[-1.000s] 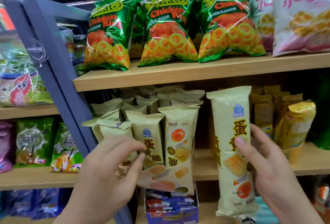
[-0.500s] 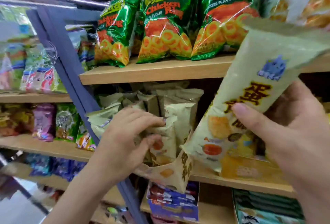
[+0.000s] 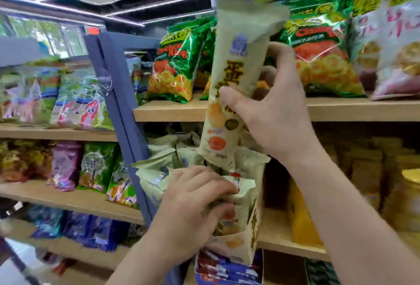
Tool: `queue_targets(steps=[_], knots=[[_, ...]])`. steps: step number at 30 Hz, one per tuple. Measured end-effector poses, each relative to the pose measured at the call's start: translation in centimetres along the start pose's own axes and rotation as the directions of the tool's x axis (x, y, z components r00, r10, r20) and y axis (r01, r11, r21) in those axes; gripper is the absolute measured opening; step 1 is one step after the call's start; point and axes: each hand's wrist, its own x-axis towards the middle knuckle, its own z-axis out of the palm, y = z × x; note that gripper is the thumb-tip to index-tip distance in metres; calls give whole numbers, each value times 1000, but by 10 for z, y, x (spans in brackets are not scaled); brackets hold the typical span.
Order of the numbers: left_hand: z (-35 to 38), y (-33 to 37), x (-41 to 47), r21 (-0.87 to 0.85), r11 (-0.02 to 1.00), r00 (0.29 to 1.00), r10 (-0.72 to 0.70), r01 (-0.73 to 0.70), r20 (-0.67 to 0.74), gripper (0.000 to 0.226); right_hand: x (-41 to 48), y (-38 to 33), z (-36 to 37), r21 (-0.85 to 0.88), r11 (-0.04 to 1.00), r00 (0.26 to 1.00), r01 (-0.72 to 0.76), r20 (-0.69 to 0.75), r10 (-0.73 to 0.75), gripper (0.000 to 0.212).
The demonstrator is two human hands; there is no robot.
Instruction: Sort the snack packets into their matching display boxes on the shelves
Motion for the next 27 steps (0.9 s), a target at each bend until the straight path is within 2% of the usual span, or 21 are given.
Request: queue_targets(steps=[2, 4, 8, 12, 15, 18, 21, 22, 24, 25, 27], knots=[[-1, 0, -2, 33, 998, 999, 45, -45, -9, 20, -14, 3, 15, -78, 997, 997, -21, 69, 27, 66], [-1, -2, -2, 56, 996, 997, 77, -76, -13, 19, -8, 5, 16, -188, 982, 997, -18, 72, 32, 74], [1, -7, -7, 34, 991, 990, 131, -129, -46, 21, -26, 3, 27, -409, 913, 994, 6, 106, 41, 78], [2, -12, -10, 46, 983, 982, 179, -176, -59, 23, -45, 10, 37, -454, 890, 998, -50, 17, 65, 74], [1, -12, -11, 47, 981, 981, 190, -188, -39, 16, -50, 16, 39, -452, 878, 964, -160, 120, 237, 70], [-2, -12, -11, 63, 978, 980, 198, -197, -9, 17, -47, 15, 34, -553, 812, 915, -186, 203, 348, 80], [-1, -14, -10, 69, 978, 981, 195, -195, 5, 18, -47, 6, 32, -534, 840, 962, -93, 170, 215, 86], [0, -14, -9, 73, 978, 981, 195, -195, -1, 18, -47, 2, 33, -532, 846, 976, -29, 168, 140, 82], [2, -15, -8, 72, 977, 980, 200, -199, -5, 17, -40, 0, 37, -614, 782, 982, 104, 188, 16, 70], [2, -15, -8, 73, 976, 978, 208, -207, -5, 17, -36, 1, 38, -640, 757, 982, 135, 186, -19, 64], [1, -16, -7, 88, 970, 974, 225, -225, 11, 17, -29, 2, 37, -618, 777, 988, 117, 155, -26, 52]])
